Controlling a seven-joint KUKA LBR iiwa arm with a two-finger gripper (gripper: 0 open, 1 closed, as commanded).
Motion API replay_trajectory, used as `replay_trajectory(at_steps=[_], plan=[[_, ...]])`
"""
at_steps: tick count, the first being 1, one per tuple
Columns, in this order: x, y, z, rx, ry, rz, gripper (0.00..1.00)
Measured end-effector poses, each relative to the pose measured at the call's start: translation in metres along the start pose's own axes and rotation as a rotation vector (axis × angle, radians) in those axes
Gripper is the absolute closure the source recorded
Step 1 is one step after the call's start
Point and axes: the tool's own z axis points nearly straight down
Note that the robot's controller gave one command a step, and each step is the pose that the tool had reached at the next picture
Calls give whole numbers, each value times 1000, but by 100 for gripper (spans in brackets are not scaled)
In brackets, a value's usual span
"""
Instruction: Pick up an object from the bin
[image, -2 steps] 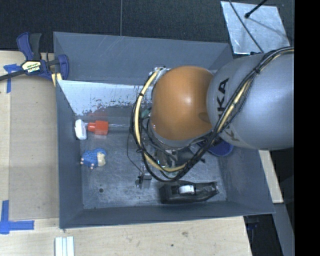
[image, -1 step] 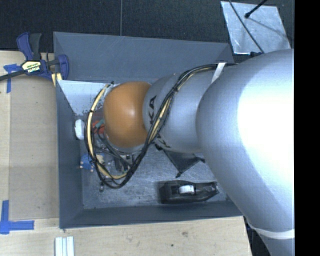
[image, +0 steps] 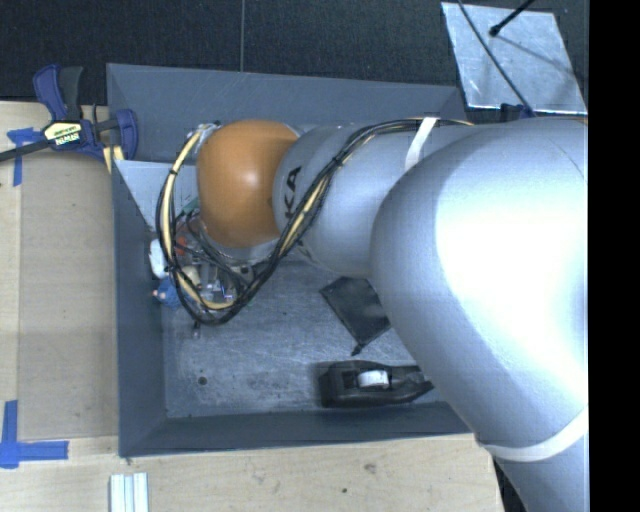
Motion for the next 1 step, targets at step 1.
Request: replay_trajectory(at_steps=[1], plan=[[1, -1, -1, 1, -1, 1, 100]])
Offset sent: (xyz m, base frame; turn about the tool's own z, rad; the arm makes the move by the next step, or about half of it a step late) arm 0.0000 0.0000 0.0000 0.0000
